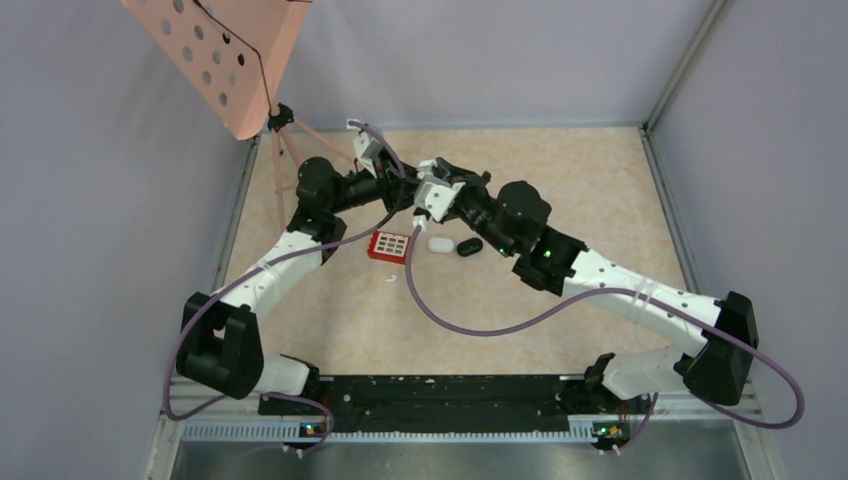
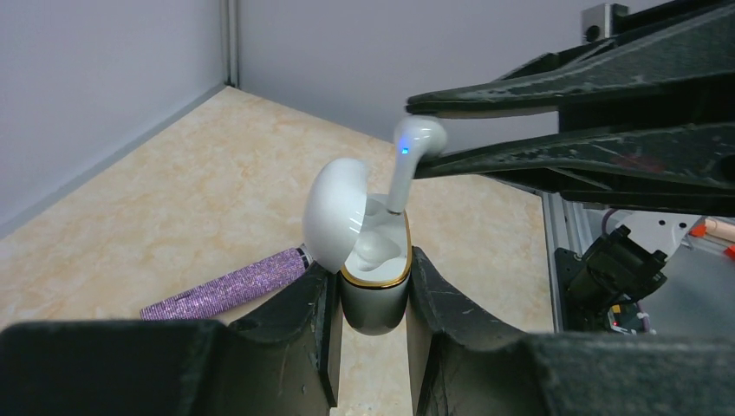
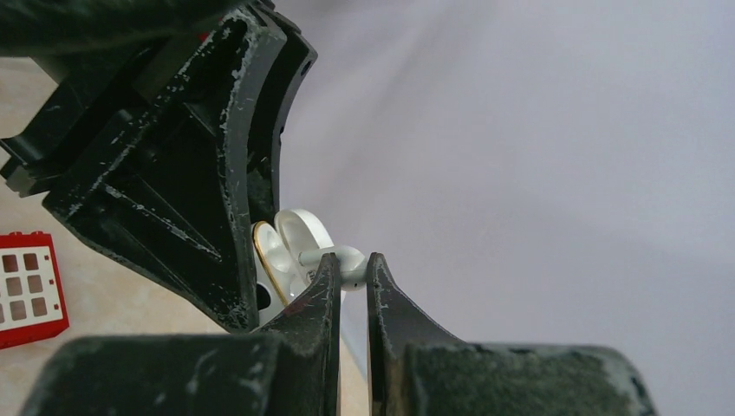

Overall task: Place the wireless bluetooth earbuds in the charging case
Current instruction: Place the earbud in the charging case.

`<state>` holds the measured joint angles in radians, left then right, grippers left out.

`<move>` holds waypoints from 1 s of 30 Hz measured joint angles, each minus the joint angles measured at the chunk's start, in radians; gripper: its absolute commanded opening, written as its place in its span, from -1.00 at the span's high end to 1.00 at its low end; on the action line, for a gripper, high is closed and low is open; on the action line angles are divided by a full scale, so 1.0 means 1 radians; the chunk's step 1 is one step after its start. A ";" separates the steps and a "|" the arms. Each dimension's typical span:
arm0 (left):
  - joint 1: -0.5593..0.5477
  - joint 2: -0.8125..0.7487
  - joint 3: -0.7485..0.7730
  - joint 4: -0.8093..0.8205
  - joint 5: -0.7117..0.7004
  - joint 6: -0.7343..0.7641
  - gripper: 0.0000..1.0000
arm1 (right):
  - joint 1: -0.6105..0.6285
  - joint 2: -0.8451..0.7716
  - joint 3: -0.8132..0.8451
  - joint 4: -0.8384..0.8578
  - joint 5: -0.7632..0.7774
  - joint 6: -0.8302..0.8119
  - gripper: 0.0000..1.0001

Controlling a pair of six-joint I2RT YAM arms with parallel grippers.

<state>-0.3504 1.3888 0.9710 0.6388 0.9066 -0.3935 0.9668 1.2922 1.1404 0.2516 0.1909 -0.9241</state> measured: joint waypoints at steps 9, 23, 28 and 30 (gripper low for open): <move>-0.008 -0.032 -0.036 0.055 0.044 0.023 1.00 | 0.000 0.006 0.000 0.003 -0.002 0.000 1.00; -0.009 -0.049 -0.048 0.073 0.050 0.030 1.00 | 0.018 0.005 0.000 -0.012 -0.051 0.000 1.00; -0.009 -0.050 -0.050 0.074 0.051 0.030 1.00 | 0.019 0.005 -0.002 -0.012 -0.061 0.000 1.00; -0.009 -0.050 -0.050 0.074 0.051 0.031 1.00 | 0.019 0.005 -0.002 -0.013 -0.066 0.000 1.00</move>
<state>-0.3592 1.3392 0.9215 0.7128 0.9573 -0.3630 0.9863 1.2968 1.1389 0.2390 0.1253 -0.9241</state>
